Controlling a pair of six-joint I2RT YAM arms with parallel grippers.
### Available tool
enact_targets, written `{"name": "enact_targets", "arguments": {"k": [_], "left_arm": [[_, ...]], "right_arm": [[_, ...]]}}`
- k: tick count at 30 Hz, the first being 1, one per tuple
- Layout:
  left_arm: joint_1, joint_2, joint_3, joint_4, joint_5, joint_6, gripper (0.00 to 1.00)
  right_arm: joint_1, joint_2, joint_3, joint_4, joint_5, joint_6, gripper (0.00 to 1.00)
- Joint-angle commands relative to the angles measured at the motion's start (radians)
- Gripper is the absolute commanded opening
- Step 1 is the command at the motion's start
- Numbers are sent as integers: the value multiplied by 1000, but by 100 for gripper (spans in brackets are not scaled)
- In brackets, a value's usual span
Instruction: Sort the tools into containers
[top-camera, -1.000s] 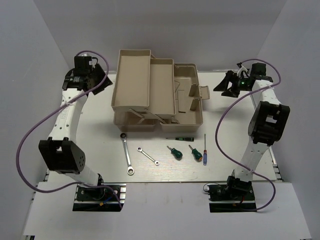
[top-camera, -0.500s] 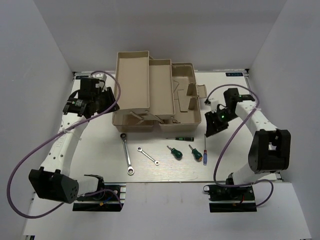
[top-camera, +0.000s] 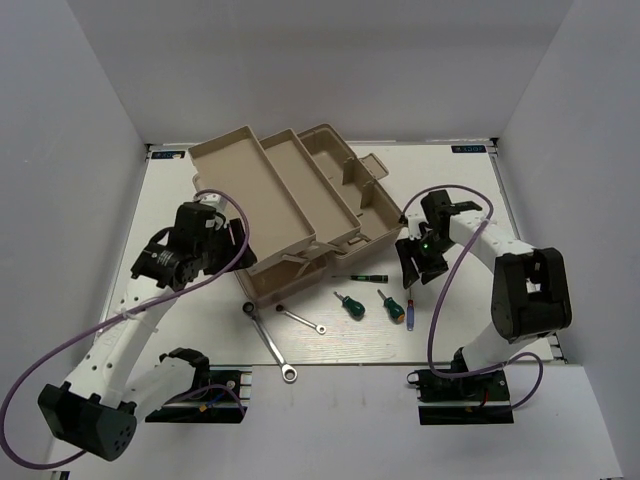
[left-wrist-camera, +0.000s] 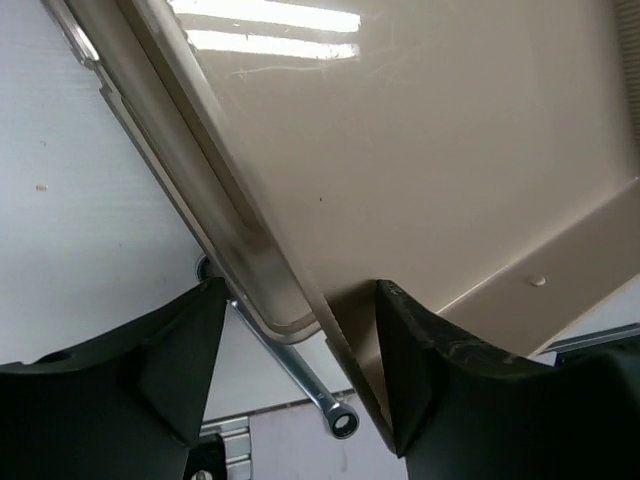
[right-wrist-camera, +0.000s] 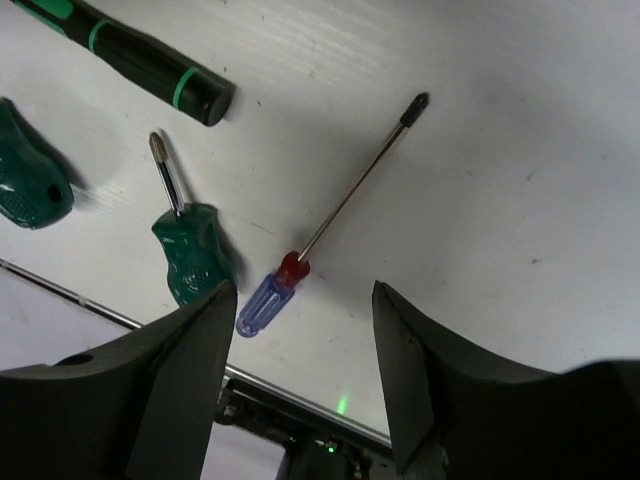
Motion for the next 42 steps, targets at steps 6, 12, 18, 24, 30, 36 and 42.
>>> {"name": "enact_targets", "arguments": {"k": [6,12,18,24,30,36,42], "left_arm": [[11,-16,-12,-128,-145,-100,77],[11,73,64,-81,-191,-121,77],[20,185,108,-54,-219,-131,28],[40,271,189,-45,-239,-88,2],[83,418,360,-24,-257,39,2],[117,542,535,-2,-257,105,1],[137,648,627,12,-219,106,1]], "right_arm": [[39,-2,-21,33,-19,114,63],[31,-53,-24,62,-34,103,64],[26,-88,-31,78,-39,101,64],[2,-98,-17,84,-33,100,64],[-15,-98,-2,98,-36,100,64],[-37,-87,14,113,-47,98,64],[-56,-90,15,108,-57,89,66]]}}
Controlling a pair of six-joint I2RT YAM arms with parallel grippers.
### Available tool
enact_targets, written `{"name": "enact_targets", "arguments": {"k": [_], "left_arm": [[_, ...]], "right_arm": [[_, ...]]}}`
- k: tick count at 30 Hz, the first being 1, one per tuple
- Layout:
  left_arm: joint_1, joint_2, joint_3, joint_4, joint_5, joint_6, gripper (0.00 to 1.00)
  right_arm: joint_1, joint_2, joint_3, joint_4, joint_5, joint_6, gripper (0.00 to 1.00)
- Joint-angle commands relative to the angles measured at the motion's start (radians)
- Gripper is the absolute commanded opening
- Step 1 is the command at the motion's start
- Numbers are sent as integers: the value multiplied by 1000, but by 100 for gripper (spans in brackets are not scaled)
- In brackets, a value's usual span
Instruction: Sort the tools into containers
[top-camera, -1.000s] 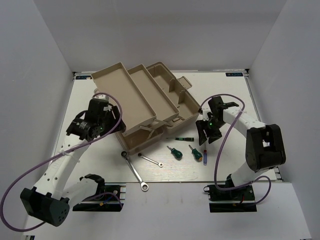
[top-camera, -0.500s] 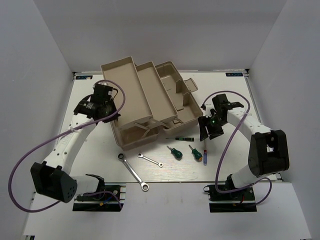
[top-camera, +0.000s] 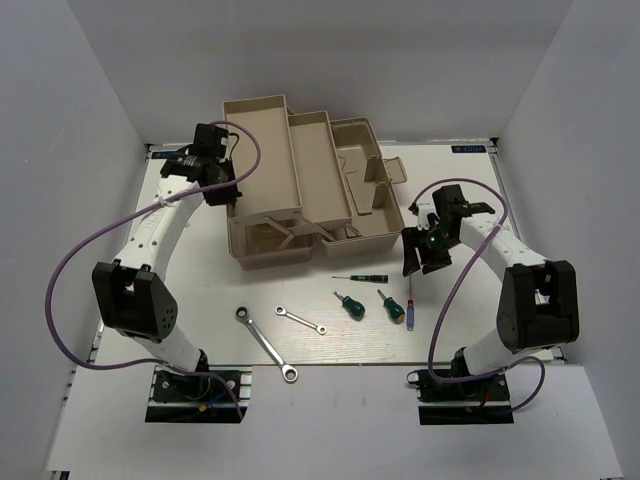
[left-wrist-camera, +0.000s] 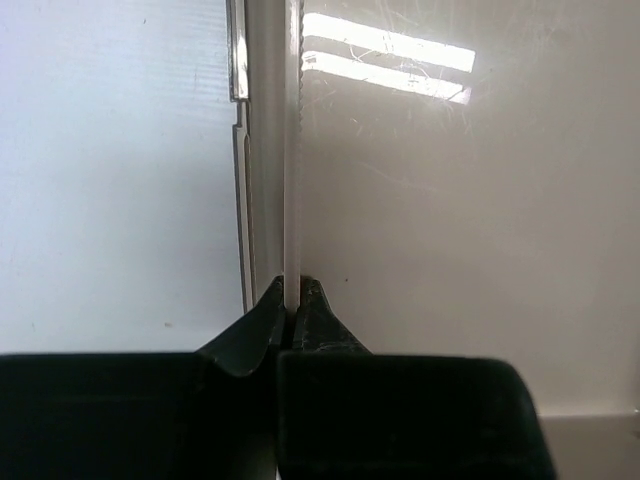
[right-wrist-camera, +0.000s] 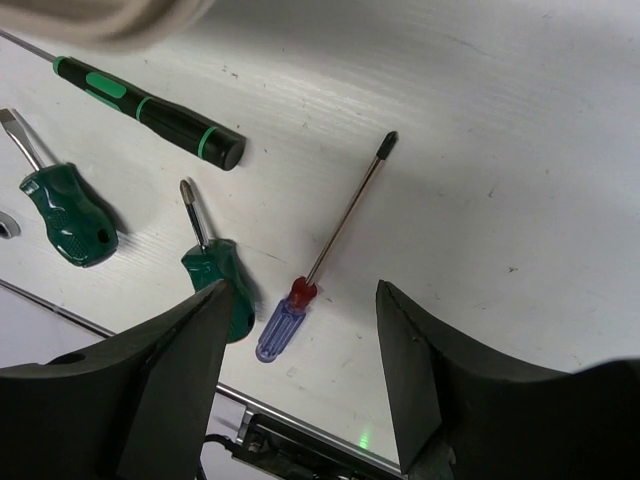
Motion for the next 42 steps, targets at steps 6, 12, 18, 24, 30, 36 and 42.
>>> {"name": "enact_targets", "arguments": {"k": [6,12,18,24,30,36,42], "left_arm": [[25,58,87,101,-18,14,1],[25,33,89,110,-18,78,0],[34,-34,17,129,-9,173,0],[34,-56,-15,129,5,242,0],[34,-76,-26,138,5,276,0],[34,-66,20,147,5,295,0],[43,-47,74,147,4,295,0]], "right_arm": [[-35,-17,23,20,-32,-17,66],[-38,1,36,16,-43,-22,66],[-51,12,37,20,-56,-23,66],[-48,27,51,19,-63,-31,66],[-49,16,42,14,-73,-29,67],[-49,1,29,14,-81,-34,67],[-51,-8,14,17,-86,-34,67]]}}
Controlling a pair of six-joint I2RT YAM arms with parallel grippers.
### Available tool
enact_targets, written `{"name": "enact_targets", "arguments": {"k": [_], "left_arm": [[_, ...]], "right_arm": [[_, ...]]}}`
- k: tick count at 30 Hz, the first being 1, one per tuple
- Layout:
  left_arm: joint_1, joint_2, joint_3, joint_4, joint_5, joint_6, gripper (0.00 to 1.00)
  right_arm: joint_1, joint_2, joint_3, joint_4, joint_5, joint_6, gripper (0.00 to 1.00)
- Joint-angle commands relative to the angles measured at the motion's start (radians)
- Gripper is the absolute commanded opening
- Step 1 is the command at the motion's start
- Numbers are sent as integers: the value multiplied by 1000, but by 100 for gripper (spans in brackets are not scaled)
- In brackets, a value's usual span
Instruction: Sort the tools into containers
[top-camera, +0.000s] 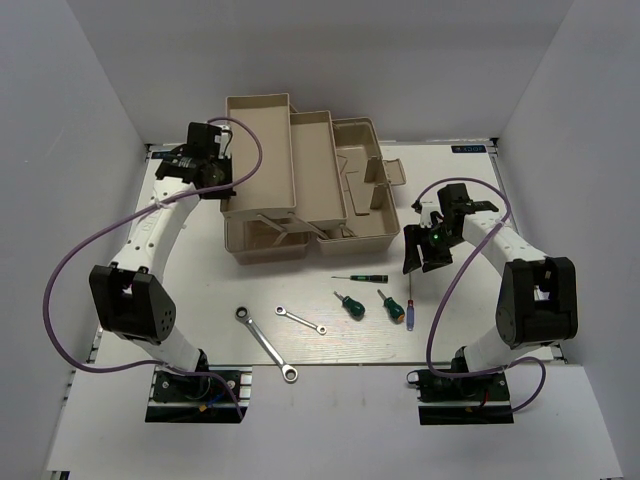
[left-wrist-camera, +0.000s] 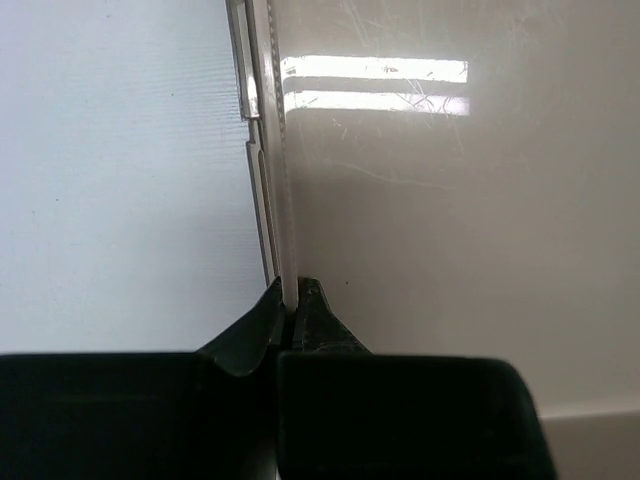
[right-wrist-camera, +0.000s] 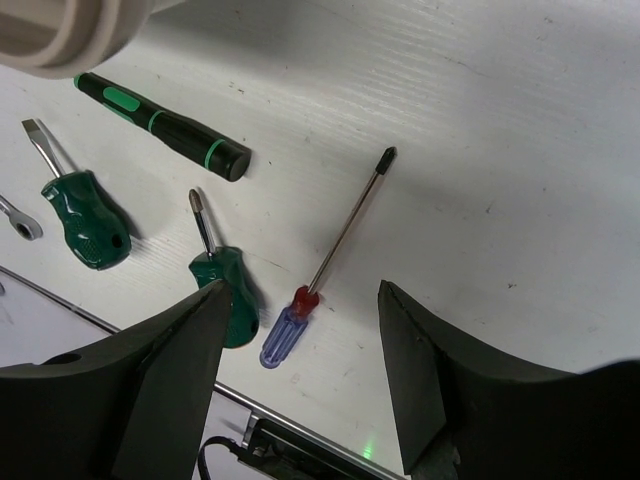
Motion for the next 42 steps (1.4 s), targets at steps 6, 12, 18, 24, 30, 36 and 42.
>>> {"name": "enact_targets", "arguments": {"k": [6,12,18,24,30,36,42], "left_arm": [[24,-11,101,54,-20,86,0],[33,9,82,63,18,86,0],[33,19,116,52,18,67,55],[33,8,195,52,19,26,81],[33,-30,312,16,29,-19,84],[11,-173,196,-47,144,-75,41],[2,-418,-59,-136,208,-126,39]], "right_arm": [[-3,-45,0,7,-23,-17,68],[-3,-36,-14,24,-29,-12,68],[-2,-22,-26,33,-44,-15,71],[6,-22,-40,38,-47,-29,71],[23,1,-68,48,40,-51,69],[70,-10,-164,79,140,0,64],[113,-25,-224,110,181,52,60]]}}
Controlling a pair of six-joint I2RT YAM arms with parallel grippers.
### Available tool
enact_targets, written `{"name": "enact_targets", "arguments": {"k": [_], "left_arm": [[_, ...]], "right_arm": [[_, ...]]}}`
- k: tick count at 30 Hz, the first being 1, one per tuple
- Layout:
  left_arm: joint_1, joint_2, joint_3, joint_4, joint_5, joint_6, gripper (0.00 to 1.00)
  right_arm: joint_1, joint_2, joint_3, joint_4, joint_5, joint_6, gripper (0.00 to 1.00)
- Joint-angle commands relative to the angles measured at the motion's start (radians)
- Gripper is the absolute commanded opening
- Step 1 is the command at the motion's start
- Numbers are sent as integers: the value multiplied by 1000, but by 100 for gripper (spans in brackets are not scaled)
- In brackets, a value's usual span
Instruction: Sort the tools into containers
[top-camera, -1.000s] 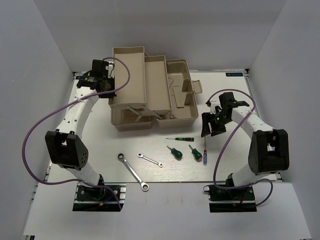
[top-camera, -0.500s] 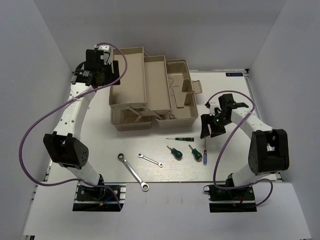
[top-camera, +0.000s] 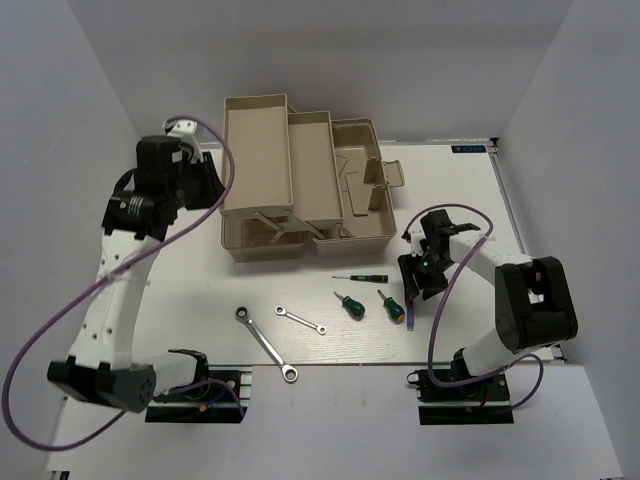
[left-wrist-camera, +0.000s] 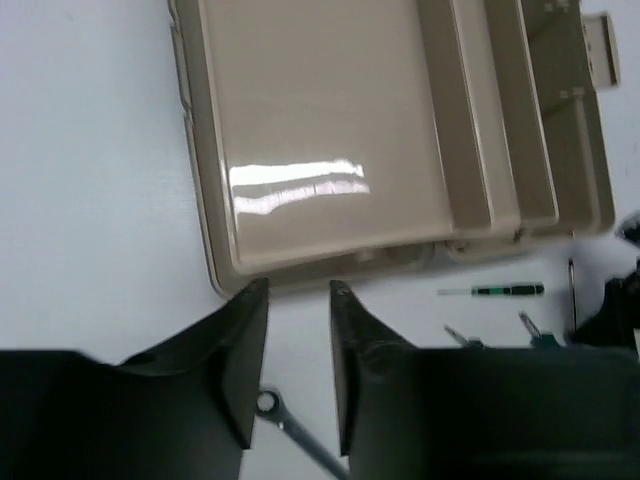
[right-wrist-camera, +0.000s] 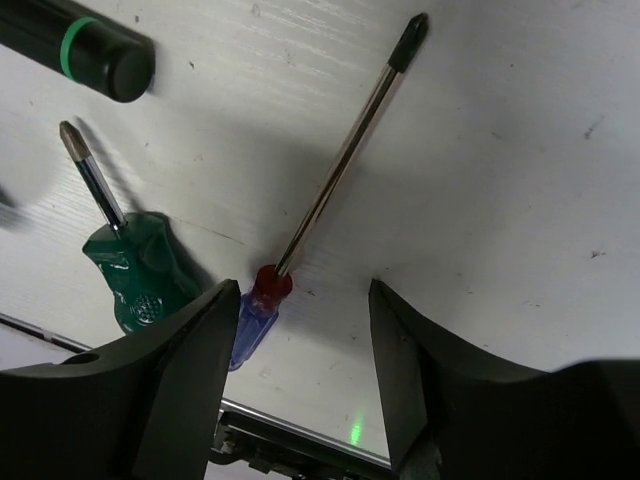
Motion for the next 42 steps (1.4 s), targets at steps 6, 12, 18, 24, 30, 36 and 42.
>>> {"name": "enact_targets", "arguments": {"k": [6,12,18,24,30,36,42], "left_arm": [[-15,-224,-243,-149,167,-86,60],[-24,-340,-447,-158,202,-159,66],[-33,-383,-568,-158,222,-179,67],[-76,-340,-637,-112,253,-189,67],[-145,-277,-667,-60,253,-209,68],[-255,-225,-676,7,262,-240,69],[-389,-119,-639,64,228,-251,69]], "right_arm": [[52,37,-19,66,126,108,44],[54,41,-21,49,158,154,18],[42,-18,-13,8,184,139,4],[11,-153,57,-46,97,32,0],[-27,-222,136,-100,42,-13,0],[-47,-266,228,-127,-82,-41,0],[-43,-223,366,-71,-231,-46,0]]}}
